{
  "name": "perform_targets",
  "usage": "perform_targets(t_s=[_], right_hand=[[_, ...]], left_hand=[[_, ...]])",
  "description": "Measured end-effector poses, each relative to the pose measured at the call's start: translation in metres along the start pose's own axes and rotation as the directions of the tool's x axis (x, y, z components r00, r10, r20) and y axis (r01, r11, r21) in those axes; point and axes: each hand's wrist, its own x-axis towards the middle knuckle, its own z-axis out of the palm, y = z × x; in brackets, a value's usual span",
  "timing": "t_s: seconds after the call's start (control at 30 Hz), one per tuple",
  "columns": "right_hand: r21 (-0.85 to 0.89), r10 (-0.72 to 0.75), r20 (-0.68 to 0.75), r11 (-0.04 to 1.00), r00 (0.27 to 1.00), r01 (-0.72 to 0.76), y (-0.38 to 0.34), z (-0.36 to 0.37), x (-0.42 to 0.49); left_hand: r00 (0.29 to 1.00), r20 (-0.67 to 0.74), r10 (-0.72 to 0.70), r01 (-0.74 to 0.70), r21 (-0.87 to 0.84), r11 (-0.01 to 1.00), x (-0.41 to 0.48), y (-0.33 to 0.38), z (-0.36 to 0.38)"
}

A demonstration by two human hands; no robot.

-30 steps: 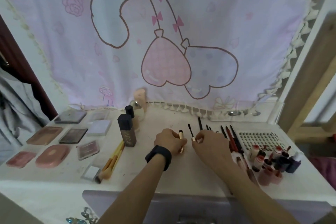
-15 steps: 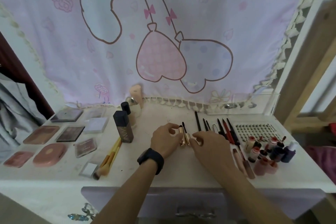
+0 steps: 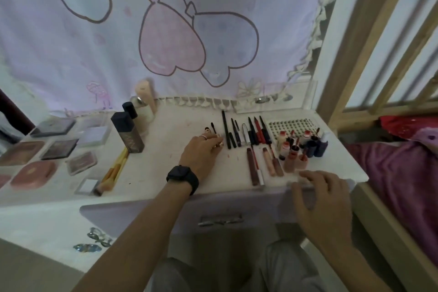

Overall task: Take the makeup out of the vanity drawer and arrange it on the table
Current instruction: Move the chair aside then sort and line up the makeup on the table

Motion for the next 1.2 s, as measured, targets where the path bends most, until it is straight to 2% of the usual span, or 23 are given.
perform_targets(t_s=[0.1,0.2,0.4,0.77,1.2], right_hand=[[-0.119,0.073,-0.064,0.99,0.995,-0.08,0.028,0.001,0.003],[-0.2,0.105,-0.031,0.974,0.994,-0.109,0.047,0.008,0.003],[-0.141,0.091,-0.013,0.986,0.996,-0.092,0.057,0.026,-0.005],[-0.159,0.094,0.007,0.983,0.995,-0.092,0.058,0.026,-0.005],[-0.182,0.083,0.035,0.98,0.996,-0.075,0.063,0.024,-0.005]], left_hand=[[1.0,0.0,-0.025,0.025,-0.002,1.0,0.0,0.003,0.004],[0.999,-0.002,-0.043,0.043,-0.023,0.999,0.0,0.002,0.005],[0.999,0.009,-0.048,0.049,-0.028,0.998,0.001,-0.001,0.006],[1.0,-0.003,-0.028,0.028,-0.01,1.0,0.001,0.0,0.006],[0.996,0.032,-0.086,0.086,-0.004,0.996,0.0,0.007,-0.004]])
